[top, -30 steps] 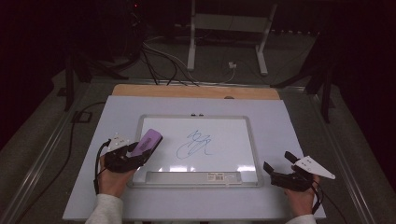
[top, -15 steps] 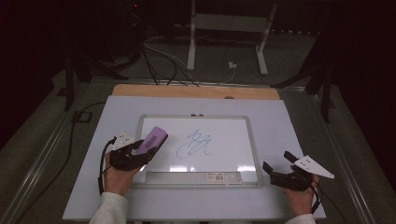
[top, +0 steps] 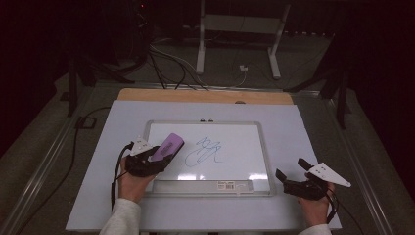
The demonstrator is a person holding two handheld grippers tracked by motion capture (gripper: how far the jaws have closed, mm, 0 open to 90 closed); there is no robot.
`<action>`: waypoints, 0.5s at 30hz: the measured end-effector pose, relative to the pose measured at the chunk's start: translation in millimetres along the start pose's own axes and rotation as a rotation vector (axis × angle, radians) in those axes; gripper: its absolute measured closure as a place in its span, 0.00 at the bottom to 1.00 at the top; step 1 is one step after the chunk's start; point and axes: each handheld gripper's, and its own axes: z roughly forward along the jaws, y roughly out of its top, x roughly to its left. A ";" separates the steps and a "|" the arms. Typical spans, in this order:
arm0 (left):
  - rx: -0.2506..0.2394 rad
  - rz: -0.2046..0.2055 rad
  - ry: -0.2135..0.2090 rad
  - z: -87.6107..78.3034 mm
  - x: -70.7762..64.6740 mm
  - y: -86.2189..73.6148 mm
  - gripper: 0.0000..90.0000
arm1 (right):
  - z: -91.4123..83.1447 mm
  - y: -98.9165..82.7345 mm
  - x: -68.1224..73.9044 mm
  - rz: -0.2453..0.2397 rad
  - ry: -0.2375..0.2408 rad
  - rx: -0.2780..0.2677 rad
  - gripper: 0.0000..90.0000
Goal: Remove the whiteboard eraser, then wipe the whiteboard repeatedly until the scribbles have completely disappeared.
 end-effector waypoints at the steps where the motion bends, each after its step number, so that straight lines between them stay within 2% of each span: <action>1: 0.002 0.002 0.000 1.2 -0.7 0.3 0.46 | 0.0 -0.1 -0.3 -0.001 0.000 0.000 0.00; 15: 0.025 0.029 -0.014 17.6 -8.2 -0.7 0.46 | -0.4 -0.5 -1.0 -0.001 -0.006 0.003 0.00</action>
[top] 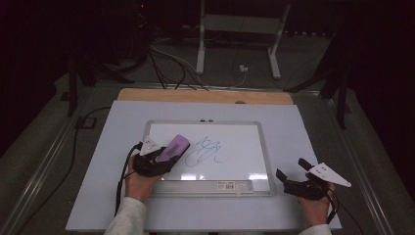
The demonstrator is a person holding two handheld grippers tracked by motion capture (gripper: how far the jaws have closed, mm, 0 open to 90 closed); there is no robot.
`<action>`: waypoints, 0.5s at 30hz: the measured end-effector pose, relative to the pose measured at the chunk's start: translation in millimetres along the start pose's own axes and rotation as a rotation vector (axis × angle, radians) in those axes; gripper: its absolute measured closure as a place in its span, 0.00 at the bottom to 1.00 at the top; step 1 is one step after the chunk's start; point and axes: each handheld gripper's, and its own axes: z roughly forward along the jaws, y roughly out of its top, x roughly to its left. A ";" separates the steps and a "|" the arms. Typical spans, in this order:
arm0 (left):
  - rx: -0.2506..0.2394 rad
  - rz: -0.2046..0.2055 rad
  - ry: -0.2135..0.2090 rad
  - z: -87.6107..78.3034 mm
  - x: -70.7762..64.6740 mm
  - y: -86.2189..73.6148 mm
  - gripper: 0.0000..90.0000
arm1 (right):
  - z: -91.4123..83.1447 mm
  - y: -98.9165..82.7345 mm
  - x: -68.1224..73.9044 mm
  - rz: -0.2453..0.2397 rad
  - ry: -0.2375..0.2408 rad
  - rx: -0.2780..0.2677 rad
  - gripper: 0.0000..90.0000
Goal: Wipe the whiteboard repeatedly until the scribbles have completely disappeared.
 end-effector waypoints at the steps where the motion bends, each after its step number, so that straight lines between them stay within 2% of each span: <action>1: 0.004 0.002 0.000 1.3 -0.8 -0.1 0.46 | -0.1 0.0 0.0 0.000 -0.001 0.000 0.00; 15: 0.058 0.052 -0.029 24.0 -15.9 -3.5 0.46 | -0.6 -0.1 -0.2 0.000 -0.001 0.000 0.00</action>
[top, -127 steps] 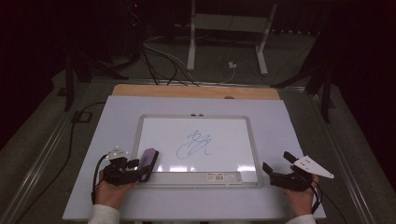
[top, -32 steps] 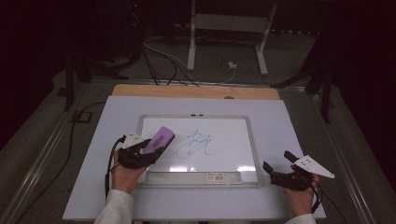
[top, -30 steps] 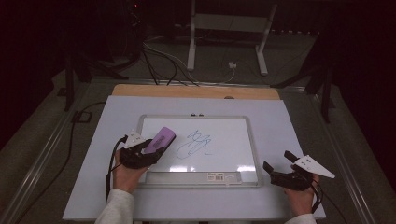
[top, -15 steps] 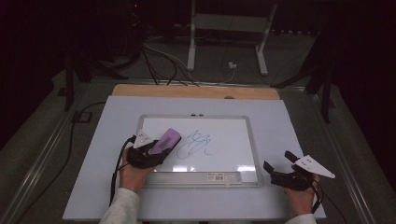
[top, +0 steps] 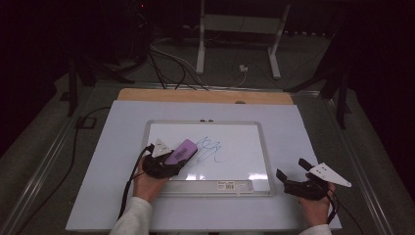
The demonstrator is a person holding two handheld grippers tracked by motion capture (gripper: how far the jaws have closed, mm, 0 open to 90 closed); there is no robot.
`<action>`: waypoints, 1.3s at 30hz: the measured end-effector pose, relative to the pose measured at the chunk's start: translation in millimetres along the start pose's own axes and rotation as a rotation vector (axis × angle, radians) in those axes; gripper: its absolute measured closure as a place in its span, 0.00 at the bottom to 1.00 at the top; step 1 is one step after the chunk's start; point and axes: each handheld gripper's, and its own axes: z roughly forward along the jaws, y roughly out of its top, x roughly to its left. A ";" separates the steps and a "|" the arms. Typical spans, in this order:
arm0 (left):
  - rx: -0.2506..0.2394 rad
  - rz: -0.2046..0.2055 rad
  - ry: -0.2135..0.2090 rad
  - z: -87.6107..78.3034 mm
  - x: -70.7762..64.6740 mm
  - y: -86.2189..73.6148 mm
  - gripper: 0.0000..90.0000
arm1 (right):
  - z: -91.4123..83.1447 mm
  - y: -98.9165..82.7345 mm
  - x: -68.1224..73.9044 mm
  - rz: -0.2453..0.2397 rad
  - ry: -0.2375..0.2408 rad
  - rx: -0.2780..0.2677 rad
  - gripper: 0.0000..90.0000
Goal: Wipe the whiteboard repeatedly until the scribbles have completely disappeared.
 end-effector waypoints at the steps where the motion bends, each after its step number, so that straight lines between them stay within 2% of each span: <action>1: 0.003 0.003 -0.002 1.8 -1.5 -0.2 0.46 | -0.1 0.1 0.2 -0.001 0.001 0.000 0.00; 10: 0.061 0.047 -0.015 14.9 -9.3 -2.9 0.46 | 0.1 0.1 0.2 0.000 0.000 0.002 0.00; 13: 0.072 0.041 -0.024 18.4 -9.9 -3.1 0.45 | 0.1 0.1 0.1 0.001 0.000 0.002 0.00; 18: 0.046 0.030 -0.026 20.3 -10.4 0.6 0.30 | 0.2 0.1 0.2 0.001 0.001 0.003 0.00; 22: 0.036 0.018 -0.030 22.4 -9.2 5.4 0.28 | 0.5 0.0 0.6 -0.001 0.002 0.004 0.00; 26: 0.048 0.018 -0.029 27.4 -9.5 7.6 0.31 | 0.4 0.0 0.2 0.000 0.002 0.004 0.00; 30: 0.070 0.020 -0.016 31.9 -11.0 7.7 0.45 | 0.3 0.0 0.1 0.000 0.002 0.004 0.00; 34: 0.076 0.020 -0.009 33.4 -13.2 9.6 0.46 | 0.5 -0.1 0.0 -0.001 0.003 0.005 0.00; 39: 0.086 0.044 -0.056 36.9 -21.6 12.6 0.46 | 1.3 -0.1 0.6 -0.001 0.004 0.007 0.00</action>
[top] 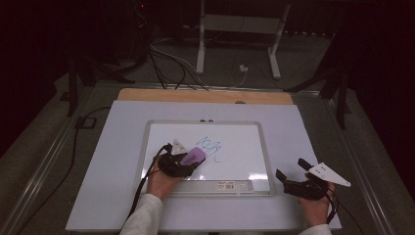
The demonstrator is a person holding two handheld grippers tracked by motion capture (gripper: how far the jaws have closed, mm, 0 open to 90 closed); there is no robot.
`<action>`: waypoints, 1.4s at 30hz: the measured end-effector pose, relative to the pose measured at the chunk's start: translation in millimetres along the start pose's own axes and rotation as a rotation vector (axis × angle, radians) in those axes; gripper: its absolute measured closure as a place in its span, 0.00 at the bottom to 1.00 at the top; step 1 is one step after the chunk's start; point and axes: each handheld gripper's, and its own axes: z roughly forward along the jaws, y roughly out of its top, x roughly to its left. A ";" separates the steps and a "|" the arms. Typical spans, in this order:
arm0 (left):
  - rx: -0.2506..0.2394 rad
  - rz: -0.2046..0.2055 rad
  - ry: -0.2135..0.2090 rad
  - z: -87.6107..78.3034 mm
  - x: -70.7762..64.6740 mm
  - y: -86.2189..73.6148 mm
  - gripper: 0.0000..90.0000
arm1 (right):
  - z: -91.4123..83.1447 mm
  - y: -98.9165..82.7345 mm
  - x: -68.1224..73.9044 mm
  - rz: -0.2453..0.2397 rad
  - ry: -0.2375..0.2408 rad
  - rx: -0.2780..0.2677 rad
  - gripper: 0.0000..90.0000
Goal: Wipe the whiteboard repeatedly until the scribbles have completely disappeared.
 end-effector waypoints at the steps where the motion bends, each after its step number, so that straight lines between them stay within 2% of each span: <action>1: 0.003 0.010 -0.004 1.2 -2.5 1.0 0.46 | 0.2 0.0 0.1 -0.001 0.000 0.000 0.00; 4: 0.013 0.015 0.004 3.4 -4.6 4.1 0.46 | 0.2 0.0 0.4 0.000 0.001 0.001 0.00; 7: 0.026 0.005 0.038 2.8 0.6 6.0 0.46 | -0.8 0.0 -0.4 0.001 0.000 -0.001 0.00; 10: 0.035 -0.023 0.078 -0.6 12.0 5.1 0.46 | -1.5 -0.1 -1.5 0.006 -0.003 -0.002 0.00; 18: 0.038 -0.116 0.217 -13.9 44.4 -2.9 0.47 | -1.9 -0.3 -1.6 0.007 -0.004 -0.001 0.00; 20: 0.032 -0.140 0.214 -15.2 47.7 -4.9 0.47 | -1.9 -0.4 -1.6 0.007 -0.005 0.000 0.00; 22: 0.030 -0.134 0.220 -15.0 45.6 -5.1 0.47 | -1.6 -0.5 -1.2 0.006 -0.004 0.001 0.00; 24: 0.025 -0.124 0.191 -13.3 40.2 -4.7 0.47 | -1.2 -0.5 -0.9 0.004 -0.004 0.002 0.00; 32: 0.029 0.001 0.053 -7.2 3.0 -2.9 0.47 | -1.1 -0.5 -0.6 0.003 -0.002 0.003 0.00; 33: 0.030 0.013 0.049 -7.0 0.2 -2.8 0.47 | -1.1 -0.6 -0.7 0.002 -0.002 0.004 0.00; 34: 0.032 0.019 0.054 -7.2 -0.9 -2.6 0.47 | -1.1 -0.6 -0.7 0.003 -0.002 0.004 0.00; 36: 0.036 0.002 0.044 -7.6 1.8 -2.8 0.47 | -1.4 -0.4 -0.4 0.004 -0.003 0.003 0.00; 37: 0.035 0.002 0.054 -8.2 3.4 -3.3 0.47 | -1.7 -0.4 -0.6 0.004 -0.002 0.003 0.00; 40: 0.043 -0.010 0.115 -12.2 11.3 -4.3 0.47 | -2.4 -0.4 -1.5 0.007 -0.005 -0.001 0.00; 42: 0.051 -0.035 0.159 -15.7 19.9 -5.6 0.47 | -2.5 -0.6 -2.1 0.009 -0.006 -0.001 0.00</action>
